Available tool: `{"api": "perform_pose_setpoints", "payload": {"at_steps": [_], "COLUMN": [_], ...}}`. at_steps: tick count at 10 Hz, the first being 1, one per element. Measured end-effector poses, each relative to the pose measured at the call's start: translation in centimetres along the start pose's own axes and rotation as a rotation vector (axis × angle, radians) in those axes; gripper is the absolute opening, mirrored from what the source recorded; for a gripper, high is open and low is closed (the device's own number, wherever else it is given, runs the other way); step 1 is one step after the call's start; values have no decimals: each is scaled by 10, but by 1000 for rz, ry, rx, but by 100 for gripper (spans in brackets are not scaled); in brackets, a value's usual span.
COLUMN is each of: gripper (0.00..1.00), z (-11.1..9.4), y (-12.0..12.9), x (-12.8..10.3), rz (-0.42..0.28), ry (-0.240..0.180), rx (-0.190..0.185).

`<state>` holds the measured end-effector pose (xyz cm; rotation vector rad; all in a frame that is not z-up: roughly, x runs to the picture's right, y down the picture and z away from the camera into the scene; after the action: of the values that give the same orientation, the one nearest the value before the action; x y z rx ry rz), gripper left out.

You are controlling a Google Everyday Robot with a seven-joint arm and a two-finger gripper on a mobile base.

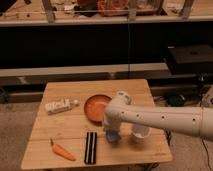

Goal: Place the white sponge in the ceramic bowl

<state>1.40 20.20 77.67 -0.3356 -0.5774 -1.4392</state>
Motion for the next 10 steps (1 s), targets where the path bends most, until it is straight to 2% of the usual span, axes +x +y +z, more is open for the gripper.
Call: {"api": "perform_pose_setpoints", "payload": {"at_steps": [6,10], "gripper": [0,0], "z": [-11,-17], "y": [-5,-11], "x": [36,57], "rz": [2,1], "ry": [48,78], "rx": [43,54]}}
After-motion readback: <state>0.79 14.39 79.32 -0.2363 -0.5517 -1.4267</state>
